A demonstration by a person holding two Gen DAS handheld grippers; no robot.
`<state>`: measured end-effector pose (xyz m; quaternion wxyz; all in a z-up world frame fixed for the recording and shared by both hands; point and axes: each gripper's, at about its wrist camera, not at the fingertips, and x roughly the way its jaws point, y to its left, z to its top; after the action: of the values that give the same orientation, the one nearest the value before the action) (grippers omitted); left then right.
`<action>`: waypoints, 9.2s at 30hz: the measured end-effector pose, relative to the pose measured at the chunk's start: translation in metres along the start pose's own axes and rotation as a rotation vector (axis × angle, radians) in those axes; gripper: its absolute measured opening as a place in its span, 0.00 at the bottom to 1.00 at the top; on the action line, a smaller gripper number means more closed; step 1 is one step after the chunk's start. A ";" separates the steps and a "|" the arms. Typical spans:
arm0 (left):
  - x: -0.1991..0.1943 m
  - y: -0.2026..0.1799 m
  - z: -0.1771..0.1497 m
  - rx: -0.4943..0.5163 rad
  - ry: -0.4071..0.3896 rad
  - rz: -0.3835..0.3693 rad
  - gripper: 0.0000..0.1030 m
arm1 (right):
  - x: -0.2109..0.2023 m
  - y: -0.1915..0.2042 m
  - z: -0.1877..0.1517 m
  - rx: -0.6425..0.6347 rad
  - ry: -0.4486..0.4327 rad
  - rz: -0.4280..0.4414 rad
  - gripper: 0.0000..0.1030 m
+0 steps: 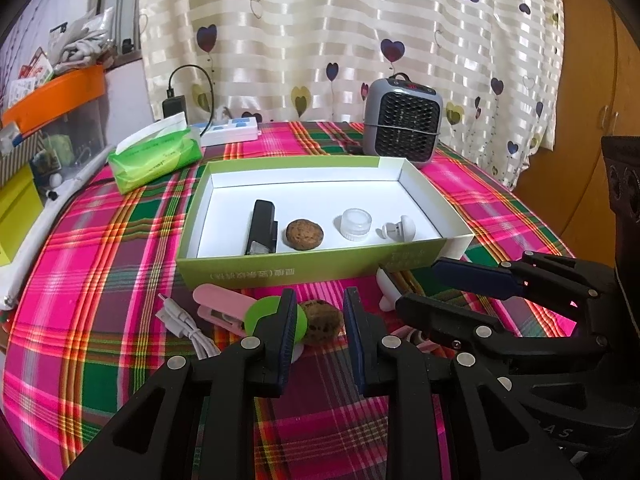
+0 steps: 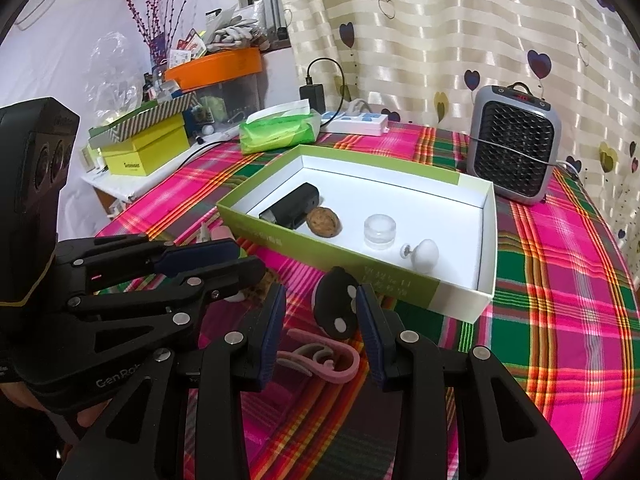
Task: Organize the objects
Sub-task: 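Move the right tool toward the black dotted object while the left approaches the green item, then grasp the green-capped jar with the left tool while the right grasps the pink hook, then carry the green-capped jar and pink hook over the box with both tools, then lower the green-capped jar into the box with the left tool while the right releases the pink hook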
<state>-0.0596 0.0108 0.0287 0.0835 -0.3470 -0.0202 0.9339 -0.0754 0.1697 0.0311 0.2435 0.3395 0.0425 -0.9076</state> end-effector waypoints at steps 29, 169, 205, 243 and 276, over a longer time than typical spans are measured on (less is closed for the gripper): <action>-0.022 0.032 -0.019 -0.107 -0.036 -0.013 0.29 | 0.006 -0.011 -0.013 0.055 0.094 0.093 0.45; -0.043 -0.008 0.002 0.006 -0.024 -0.042 0.30 | -0.026 0.009 0.002 -0.014 0.020 -0.026 0.24; -0.004 0.002 0.051 0.012 -0.023 -0.014 0.30 | -0.001 -0.011 0.041 -0.019 0.015 -0.077 0.24; 0.051 0.060 0.065 -0.078 0.008 0.127 0.30 | 0.063 -0.030 0.051 0.007 0.111 0.052 0.24; 0.073 0.063 0.057 -0.097 0.061 0.059 0.30 | 0.066 -0.041 0.047 0.046 0.115 -0.012 0.35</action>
<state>-0.1605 -0.0375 0.0187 0.0396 -0.3793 -0.0527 0.9229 -0.1658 0.1668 0.0211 0.2273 0.3964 0.0374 -0.8887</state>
